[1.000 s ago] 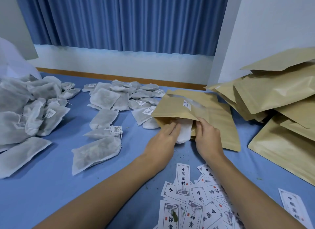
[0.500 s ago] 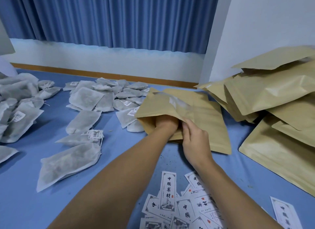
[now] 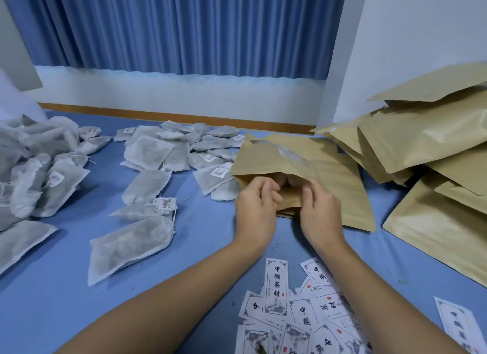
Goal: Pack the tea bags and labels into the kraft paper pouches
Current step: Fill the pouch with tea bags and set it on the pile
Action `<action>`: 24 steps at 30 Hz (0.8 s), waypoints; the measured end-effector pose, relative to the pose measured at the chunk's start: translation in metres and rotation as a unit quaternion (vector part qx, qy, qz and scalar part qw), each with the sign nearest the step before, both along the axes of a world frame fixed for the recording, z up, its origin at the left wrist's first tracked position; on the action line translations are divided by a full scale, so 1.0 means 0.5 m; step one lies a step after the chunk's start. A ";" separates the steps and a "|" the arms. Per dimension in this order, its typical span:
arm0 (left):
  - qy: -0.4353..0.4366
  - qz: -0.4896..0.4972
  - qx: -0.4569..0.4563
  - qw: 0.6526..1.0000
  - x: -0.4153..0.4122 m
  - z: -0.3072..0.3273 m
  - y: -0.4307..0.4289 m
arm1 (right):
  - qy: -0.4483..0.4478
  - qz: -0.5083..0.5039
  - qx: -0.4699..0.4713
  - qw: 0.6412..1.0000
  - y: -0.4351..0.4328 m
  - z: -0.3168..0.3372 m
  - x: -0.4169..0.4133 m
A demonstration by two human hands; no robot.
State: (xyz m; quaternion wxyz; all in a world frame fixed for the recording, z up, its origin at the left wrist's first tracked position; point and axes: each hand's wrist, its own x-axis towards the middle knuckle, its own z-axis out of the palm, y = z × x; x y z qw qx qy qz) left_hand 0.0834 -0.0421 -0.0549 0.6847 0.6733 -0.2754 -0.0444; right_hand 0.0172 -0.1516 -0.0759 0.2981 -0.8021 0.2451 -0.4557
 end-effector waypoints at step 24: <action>0.469 -0.172 -0.164 0.850 -0.036 -0.011 0.081 | 0.007 0.092 0.091 0.992 0.088 0.032 -0.132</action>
